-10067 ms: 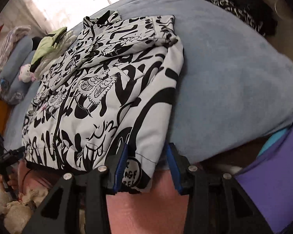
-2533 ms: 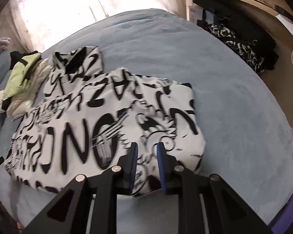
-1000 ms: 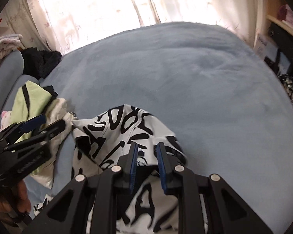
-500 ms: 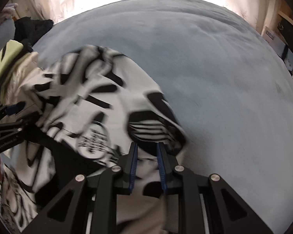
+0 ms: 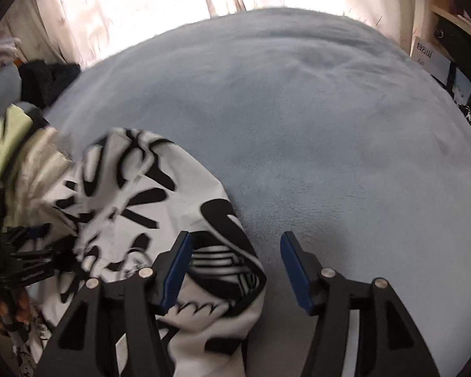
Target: Fold large clothes
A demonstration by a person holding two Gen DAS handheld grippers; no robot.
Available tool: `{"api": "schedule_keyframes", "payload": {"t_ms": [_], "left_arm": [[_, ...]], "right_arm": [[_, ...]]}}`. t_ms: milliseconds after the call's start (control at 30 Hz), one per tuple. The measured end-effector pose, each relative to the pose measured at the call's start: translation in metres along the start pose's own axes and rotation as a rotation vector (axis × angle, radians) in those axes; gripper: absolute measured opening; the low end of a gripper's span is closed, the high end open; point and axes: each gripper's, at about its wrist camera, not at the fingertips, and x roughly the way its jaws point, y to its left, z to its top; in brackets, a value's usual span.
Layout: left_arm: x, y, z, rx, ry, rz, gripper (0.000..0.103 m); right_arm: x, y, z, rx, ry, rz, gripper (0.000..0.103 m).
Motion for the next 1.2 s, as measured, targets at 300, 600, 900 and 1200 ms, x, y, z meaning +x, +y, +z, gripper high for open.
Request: {"api": "schedule_keyframes", "payload": {"t_ms": [300,600,900,1200], "left_arm": [[0.018,0.019,0.003,-0.042,-0.005,-0.035,0.077],[-0.025,0.004,-0.037,0.086,-0.170,-0.081,0.006],[-0.092,0.057,-0.150,0.115,-0.356,-0.162,0.005],[-0.109,0.072,-0.237,0.150,-0.228,-0.166,0.006]], "right_arm": [[0.021,0.024,0.005,-0.038,0.015,0.079,0.013],[-0.083,0.048,-0.035,-0.198,-0.245,0.240,0.005],[-0.200,0.054,-0.155,-0.445,-0.422,0.268,0.005],[-0.195,0.064,-0.280,-0.563,-0.265,0.055,0.014]]}}
